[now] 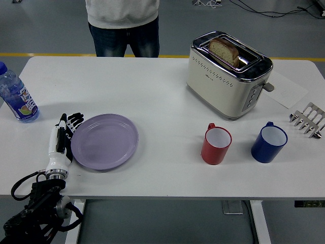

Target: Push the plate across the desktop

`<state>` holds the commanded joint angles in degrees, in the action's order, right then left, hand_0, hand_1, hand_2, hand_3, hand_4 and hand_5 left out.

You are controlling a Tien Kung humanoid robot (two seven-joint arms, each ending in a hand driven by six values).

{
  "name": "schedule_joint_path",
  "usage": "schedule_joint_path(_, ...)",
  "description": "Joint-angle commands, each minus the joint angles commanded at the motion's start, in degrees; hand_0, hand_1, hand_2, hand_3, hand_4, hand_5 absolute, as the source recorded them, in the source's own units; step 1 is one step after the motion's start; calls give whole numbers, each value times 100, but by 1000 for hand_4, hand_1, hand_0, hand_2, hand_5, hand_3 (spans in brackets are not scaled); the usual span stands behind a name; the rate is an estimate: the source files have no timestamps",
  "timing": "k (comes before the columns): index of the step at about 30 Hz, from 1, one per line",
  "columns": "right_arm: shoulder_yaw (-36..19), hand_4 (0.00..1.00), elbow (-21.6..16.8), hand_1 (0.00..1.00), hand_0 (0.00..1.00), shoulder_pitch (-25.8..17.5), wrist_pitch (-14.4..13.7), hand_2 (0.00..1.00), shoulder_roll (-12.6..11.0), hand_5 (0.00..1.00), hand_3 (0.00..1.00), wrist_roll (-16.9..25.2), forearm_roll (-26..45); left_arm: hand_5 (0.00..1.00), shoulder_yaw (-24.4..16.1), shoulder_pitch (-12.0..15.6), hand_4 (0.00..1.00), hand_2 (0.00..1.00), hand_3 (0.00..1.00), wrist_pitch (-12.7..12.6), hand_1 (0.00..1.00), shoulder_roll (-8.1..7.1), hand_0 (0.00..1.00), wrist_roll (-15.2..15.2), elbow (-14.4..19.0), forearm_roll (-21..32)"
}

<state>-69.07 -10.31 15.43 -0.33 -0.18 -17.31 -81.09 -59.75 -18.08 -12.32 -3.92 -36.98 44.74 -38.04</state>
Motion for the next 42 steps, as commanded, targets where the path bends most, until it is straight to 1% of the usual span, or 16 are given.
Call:
schedule_joint_path(5,3,346,0,612,632,-6,0,647,-4,160,575,3,11,998,171,-58,461,693,590,-40,733,27,707,0,14,109)
schedule_joint_path(11,21,346,0,611,631,-19,1,647,-12,159,575,9,31,998,368,-182,458,695,589,-108,734,105,708,0,23,308)
schedule_joint_path(14,25,346,0,611,631,-30,0,647,-11,159,575,7,36,998,562,-233,458,695,589,-178,734,145,708,0,22,513)
schedule_joint_path(16,29,347,0,611,631,-44,1,647,-1,159,575,2,37,998,788,-246,452,696,587,-279,734,179,709,0,9,717)
schedule_joint_path(25,61,347,0,612,632,-65,1,647,7,160,575,0,77,998,1247,-354,454,698,587,-417,734,261,710,0,42,882)
schedule_joint_path(33,97,348,0,612,631,-87,5,647,-1,160,575,4,102,996,1706,-544,446,701,587,-464,739,379,711,0,68,1002)
schedule_joint_path(38,107,348,0,612,631,-92,10,647,-5,160,575,3,106,996,1910,-636,446,701,587,-481,739,392,711,0,93,1051)
schedule_joint_path(39,113,348,0,612,631,-93,12,647,-8,160,576,5,109,971,1988,-672,438,704,585,-487,740,392,713,0,111,1062)
schedule_joint_path(42,118,348,0,612,631,-93,17,647,-10,160,576,8,105,971,2106,-740,438,704,585,-494,740,392,713,0,128,1072)
